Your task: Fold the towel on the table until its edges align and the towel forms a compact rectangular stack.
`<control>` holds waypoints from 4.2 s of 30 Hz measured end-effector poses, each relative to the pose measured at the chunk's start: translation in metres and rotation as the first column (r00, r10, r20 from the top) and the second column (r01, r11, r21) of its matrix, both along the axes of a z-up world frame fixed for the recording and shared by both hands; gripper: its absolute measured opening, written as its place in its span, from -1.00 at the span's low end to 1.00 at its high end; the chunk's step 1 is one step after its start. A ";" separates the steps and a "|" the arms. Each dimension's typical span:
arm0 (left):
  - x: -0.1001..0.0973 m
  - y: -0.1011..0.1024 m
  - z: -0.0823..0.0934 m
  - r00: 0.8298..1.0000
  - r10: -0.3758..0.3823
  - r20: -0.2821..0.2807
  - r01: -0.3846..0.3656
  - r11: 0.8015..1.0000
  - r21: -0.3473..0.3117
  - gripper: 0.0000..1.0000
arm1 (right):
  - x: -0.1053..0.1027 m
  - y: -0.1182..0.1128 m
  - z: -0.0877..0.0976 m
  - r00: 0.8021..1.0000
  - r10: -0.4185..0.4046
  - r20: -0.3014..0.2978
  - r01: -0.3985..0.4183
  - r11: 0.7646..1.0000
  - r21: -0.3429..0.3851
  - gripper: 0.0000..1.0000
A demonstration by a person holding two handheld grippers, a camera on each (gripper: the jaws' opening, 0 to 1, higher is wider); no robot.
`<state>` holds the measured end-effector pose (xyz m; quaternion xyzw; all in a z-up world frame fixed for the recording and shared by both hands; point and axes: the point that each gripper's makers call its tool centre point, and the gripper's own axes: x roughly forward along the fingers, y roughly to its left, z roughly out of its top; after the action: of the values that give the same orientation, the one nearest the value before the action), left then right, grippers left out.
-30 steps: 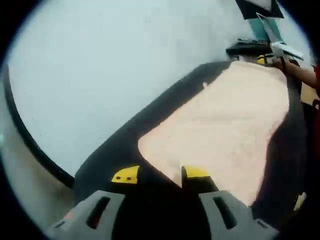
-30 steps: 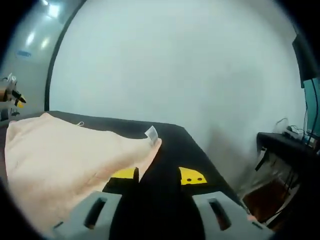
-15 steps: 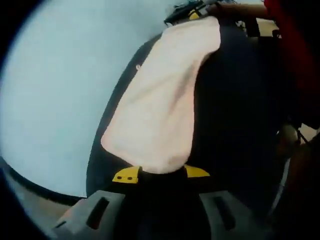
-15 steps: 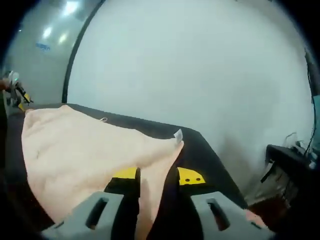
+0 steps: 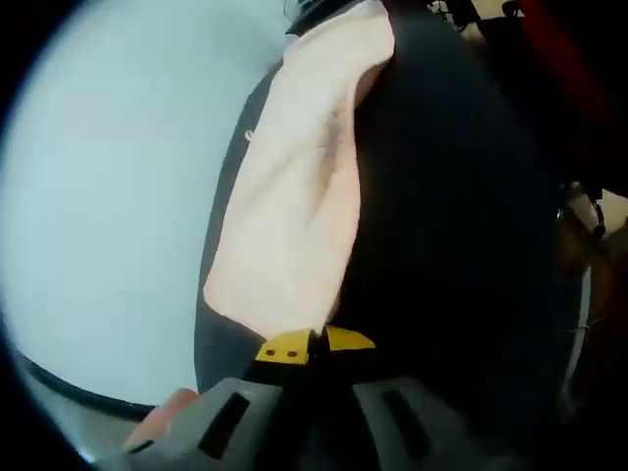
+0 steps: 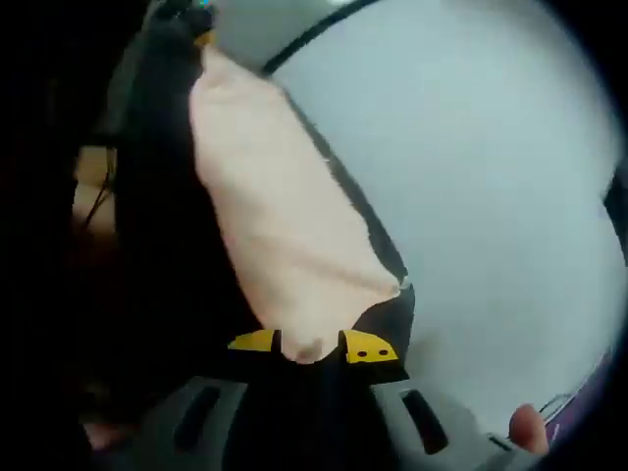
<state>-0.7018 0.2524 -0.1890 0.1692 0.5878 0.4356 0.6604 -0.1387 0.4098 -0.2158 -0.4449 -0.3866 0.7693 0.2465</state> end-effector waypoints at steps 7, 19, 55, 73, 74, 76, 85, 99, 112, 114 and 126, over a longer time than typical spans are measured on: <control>-0.003 -0.017 0.030 0.993 0.005 0.122 -0.016 0.995 0.095 -0.96 | -0.011 -0.002 -0.006 0.988 0.076 0.138 -0.087 0.993 0.074 -0.87; -0.009 -0.029 0.059 0.973 -0.002 0.230 -0.050 0.974 0.221 -1.00 | 0.024 -0.006 0.021 0.999 0.048 0.012 -0.047 0.998 -0.039 -1.00; -0.005 -0.054 0.041 0.971 0.036 0.237 -0.083 0.979 0.187 -1.00 | 0.012 -0.006 0.038 0.992 0.129 -0.015 -0.129 0.990 -0.053 -1.00; 0.054 -0.092 0.030 0.930 -0.003 0.368 0.012 1.000 -0.021 -1.00 | 0.066 -0.023 0.048 0.995 0.102 0.015 -0.100 0.991 -0.083 -1.00; 0.055 -0.094 0.032 0.940 0.004 0.342 0.008 0.999 -0.032 -1.00 | 0.068 -0.025 0.050 0.995 0.100 0.008 -0.099 0.991 -0.087 -1.00; 0.060 -0.100 0.038 0.950 -0.003 0.313 0.018 0.999 -0.043 -1.00 | 0.071 -0.029 0.060 0.995 0.101 -0.006 -0.101 0.993 -0.068 -1.00; 0.056 -0.093 0.044 0.961 0.021 0.277 -0.006 0.999 -0.053 -1.00 | 0.074 -0.026 0.054 0.994 0.104 -0.035 -0.108 0.985 -0.134 -1.00; 0.018 -0.017 0.094 0.990 0.143 0.002 -0.142 0.985 -0.097 -1.00 | 0.040 0.059 0.111 0.997 -0.020 -0.074 0.004 0.977 -0.212 -1.00; -0.048 0.093 0.023 0.954 0.236 0.186 -0.176 0.940 -0.292 -1.00 | -0.010 0.170 0.057 0.992 -0.127 0.021 0.128 0.944 -0.306 -1.00; -0.048 0.100 0.010 0.947 0.257 0.194 -0.185 0.927 -0.326 -1.00 | -0.015 0.184 0.044 0.991 -0.121 0.064 0.136 0.940 -0.313 -1.00; -0.078 0.164 0.006 0.914 0.329 0.238 -0.273 0.932 -0.240 -1.00 | -0.042 0.257 0.033 0.983 -0.178 0.054 0.186 0.940 -0.286 -1.00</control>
<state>-0.7797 0.4163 -0.1830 -0.0534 0.5507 0.4899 0.6737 -0.1807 0.6664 -0.1823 -0.5205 -0.2303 0.7855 0.2432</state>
